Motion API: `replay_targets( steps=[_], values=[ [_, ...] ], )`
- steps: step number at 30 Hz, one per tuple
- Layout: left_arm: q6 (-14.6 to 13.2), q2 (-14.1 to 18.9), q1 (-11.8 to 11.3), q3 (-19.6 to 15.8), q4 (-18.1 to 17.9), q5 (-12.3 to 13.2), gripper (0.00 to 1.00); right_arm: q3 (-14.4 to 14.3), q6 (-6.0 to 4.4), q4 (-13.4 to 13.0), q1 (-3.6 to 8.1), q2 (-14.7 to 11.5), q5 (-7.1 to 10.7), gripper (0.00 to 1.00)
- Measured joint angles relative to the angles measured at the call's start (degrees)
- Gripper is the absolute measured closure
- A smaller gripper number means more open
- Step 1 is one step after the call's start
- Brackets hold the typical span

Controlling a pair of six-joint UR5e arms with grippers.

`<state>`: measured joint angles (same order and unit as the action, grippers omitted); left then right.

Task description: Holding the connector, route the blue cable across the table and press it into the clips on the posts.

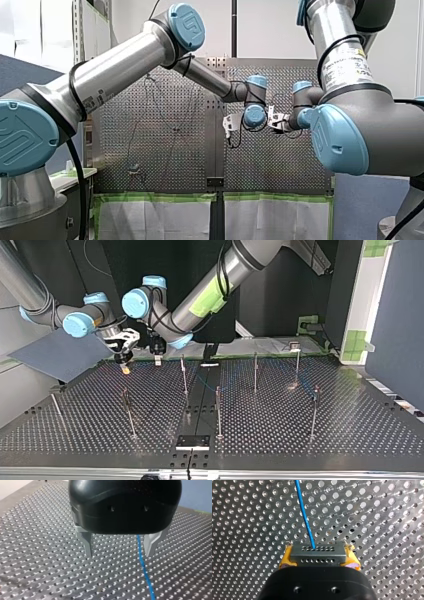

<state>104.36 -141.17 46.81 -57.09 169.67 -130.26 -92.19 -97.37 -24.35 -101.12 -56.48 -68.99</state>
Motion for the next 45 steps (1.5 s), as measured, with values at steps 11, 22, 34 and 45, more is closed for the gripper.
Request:
replay_targets(
  steps=[11, 22, 34, 45],
  values=[
    [0.2, -1.1, 0.0, 0.1, 0.1, 0.0, 0.0, 0.0, 0.04, 0.0, 0.0, 0.0, 0.03, 1.0],
    [0.6, -4.9, -1.6, 5.1, -0.9, -0.5, 0.0, 0.0, 0.06, 0.1, -0.01, 0.0, 0.39, 1.0],
    [1.4, -6.7, -3.4, 7.9, 0.3, 0.8, 0.0, 0.0, 0.06, 0.0, -0.01, 0.0, 0.86, 1.0],
    [3.4, -11.3, -4.1, 13.1, 5.4, 0.1, 0.0, 0.0, 0.06, 0.2, -0.02, 0.0, 1.12, 1.0]
  ],
)
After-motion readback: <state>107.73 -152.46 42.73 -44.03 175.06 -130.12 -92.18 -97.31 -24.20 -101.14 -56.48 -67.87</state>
